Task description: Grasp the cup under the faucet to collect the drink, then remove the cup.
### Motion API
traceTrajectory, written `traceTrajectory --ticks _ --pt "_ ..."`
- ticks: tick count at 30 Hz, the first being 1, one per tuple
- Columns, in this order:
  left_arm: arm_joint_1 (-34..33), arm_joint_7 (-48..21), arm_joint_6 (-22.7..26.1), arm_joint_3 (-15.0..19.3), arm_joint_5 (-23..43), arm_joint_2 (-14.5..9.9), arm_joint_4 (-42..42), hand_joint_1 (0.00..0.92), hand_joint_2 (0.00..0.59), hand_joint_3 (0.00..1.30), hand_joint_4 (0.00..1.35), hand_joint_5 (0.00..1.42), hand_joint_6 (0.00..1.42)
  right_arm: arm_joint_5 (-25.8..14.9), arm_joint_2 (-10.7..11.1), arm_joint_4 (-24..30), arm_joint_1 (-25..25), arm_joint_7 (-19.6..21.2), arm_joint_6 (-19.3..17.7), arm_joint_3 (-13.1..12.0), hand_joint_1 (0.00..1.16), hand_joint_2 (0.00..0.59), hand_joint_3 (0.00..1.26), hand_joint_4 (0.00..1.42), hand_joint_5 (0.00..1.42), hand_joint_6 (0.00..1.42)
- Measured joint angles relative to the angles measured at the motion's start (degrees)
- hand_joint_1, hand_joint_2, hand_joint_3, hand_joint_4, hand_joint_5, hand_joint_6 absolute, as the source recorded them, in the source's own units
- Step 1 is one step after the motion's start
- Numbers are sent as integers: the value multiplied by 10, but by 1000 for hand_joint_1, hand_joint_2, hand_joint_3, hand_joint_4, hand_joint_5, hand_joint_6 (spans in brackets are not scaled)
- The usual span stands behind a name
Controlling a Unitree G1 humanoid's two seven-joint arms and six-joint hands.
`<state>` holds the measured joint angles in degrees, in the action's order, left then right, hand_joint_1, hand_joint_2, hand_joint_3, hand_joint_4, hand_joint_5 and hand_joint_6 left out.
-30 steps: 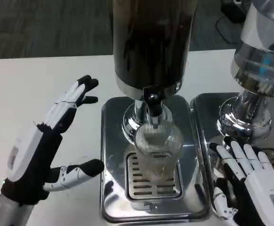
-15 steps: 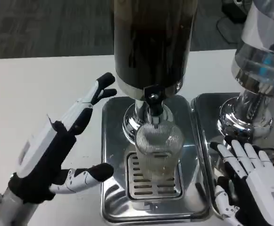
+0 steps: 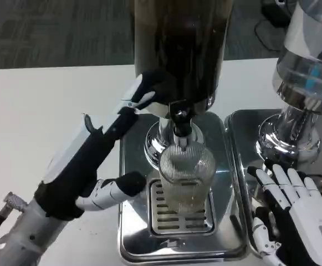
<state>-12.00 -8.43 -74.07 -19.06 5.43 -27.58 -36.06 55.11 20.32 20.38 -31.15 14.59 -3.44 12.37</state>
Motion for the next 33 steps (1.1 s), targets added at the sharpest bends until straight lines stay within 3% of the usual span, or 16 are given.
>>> traceTrajectory --ticks 10,17,25,33 --pt "-20 -125 36 17 53 34 9 0 145 96 0 194 135 2 -10 -1 -6 10 0 1 0 580 105 0 0 0" --pt "-21 -156 36 49 53 40 13 0 148 203 5 269 199 8 -17 -3 -6 10 0 4 0 580 105 0 0 0" --pt "-18 -159 22 90 8 31 28 0 153 323 90 338 247 9 -18 -4 -6 10 0 4 0 580 105 0 0 0" --pt "-22 -143 -5 124 -63 26 31 0 172 341 104 347 256 9 -19 -4 -6 10 0 4 0 580 105 0 0 0"
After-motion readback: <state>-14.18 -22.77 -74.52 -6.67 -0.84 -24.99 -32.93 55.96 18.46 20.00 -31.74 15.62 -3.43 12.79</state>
